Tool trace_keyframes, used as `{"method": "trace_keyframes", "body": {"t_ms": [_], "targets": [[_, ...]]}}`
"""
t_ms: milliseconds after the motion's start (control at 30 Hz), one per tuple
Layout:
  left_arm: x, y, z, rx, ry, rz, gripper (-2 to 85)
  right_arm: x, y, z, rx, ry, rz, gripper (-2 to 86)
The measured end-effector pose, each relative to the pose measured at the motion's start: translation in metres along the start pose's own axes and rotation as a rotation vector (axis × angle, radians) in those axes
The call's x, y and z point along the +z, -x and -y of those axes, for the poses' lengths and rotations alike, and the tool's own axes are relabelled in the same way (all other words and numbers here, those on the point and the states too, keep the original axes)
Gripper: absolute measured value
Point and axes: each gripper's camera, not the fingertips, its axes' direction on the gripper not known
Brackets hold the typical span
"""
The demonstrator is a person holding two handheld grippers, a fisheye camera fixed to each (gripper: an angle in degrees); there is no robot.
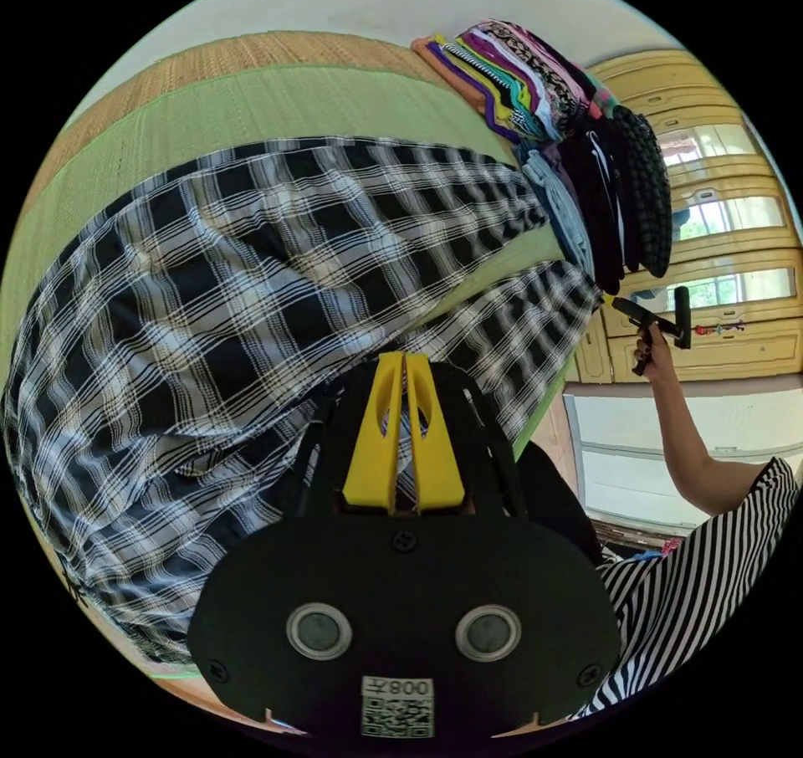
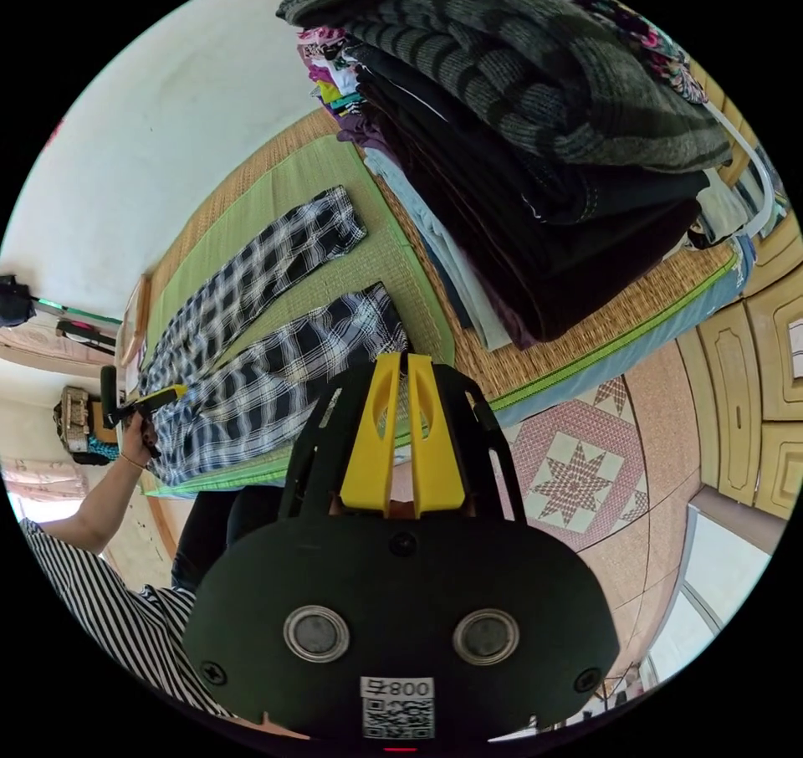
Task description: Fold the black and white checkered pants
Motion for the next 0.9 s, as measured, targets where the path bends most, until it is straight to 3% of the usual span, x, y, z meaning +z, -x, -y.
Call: {"method": "trace_keyframes", "body": {"t_ms": [167, 400, 633, 767, 900], "targets": [[0.041, -0.062, 0.053, 0.185, 0.023, -0.193, 5.8, 0.001, -0.006, -0.01, -0.021, -0.031, 0.027, 0.8], [0.106, -0.175, 0.146, 0.455, 0.12, -0.256, 9.0, 0.001, -0.01, -0.018, -0.067, -0.064, 0.062, 0.8], [0.172, -0.262, 0.197, 0.68, 0.266, 0.009, 9.1, 0.001, -0.016, -0.026, -0.12, -0.086, 0.068, 1.0], [0.199, -0.283, 0.202, 0.708, 0.286, 0.142, 3.9, 0.012, -0.029, -0.027, -0.104, -0.076, 0.096, 1.1], [0.189, -0.285, 0.201, 0.71, 0.265, 0.069, 1.7, 0.009, -0.038, -0.03, -0.094, -0.089, 0.123, 1.2]]}}
